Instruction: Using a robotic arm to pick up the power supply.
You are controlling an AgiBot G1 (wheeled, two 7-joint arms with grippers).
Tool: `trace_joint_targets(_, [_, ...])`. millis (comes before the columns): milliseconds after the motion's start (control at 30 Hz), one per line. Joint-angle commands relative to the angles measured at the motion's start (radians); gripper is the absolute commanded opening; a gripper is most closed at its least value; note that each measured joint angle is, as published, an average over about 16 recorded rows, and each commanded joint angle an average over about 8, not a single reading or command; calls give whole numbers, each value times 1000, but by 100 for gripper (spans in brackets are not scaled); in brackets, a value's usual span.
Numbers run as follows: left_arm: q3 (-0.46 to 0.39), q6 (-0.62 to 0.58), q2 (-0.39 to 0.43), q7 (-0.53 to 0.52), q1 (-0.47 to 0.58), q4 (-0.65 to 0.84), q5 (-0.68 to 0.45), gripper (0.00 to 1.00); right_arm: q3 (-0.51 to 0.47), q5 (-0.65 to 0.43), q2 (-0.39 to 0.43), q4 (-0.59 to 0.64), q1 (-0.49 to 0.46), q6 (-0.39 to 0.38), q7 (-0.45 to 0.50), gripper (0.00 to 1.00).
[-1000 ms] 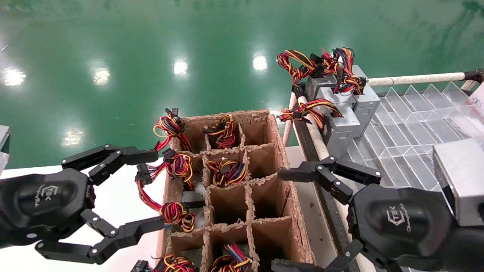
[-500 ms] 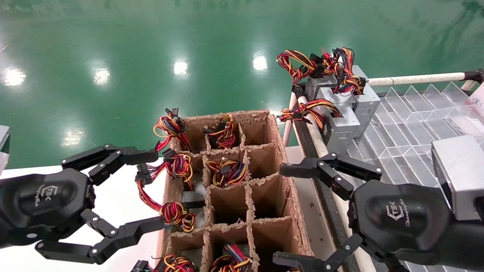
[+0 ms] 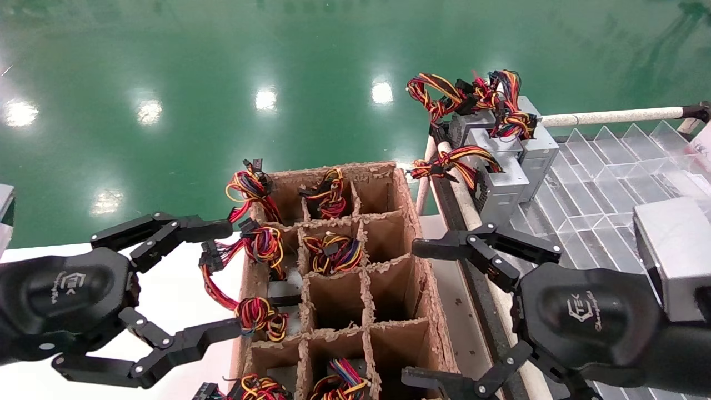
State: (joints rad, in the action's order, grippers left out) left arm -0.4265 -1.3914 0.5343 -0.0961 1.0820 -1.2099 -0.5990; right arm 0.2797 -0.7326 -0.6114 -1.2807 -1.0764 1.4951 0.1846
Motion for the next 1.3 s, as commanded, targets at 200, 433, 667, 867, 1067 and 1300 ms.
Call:
trace_joint_targets(200, [0, 0, 0, 0, 0, 0, 0, 100, 0, -1, 0, 1, -1, 0, -1, 100])
trace_joint_targets(433, [0, 0, 0, 0, 0, 0, 0, 100, 0, -1, 0, 1, -1, 0, -1, 100])
trace_joint_targets(667, [0, 0, 0, 0, 0, 0, 0, 100, 0, -1, 0, 2, -1, 0, -1, 100])
trace_joint_targets(867, [0, 0, 0, 0, 0, 0, 0, 100, 0, -2, 0, 2, -2, 0, -1, 100])
trace_joint_targets(1067, [0, 0, 0, 0, 0, 0, 0, 100, 0, -2, 0, 2, -2, 0, -1, 100])
trace_joint_targets(1300, [0, 0, 0, 0, 0, 0, 0, 100, 0, -2, 0, 2, -2, 0, -1, 100])
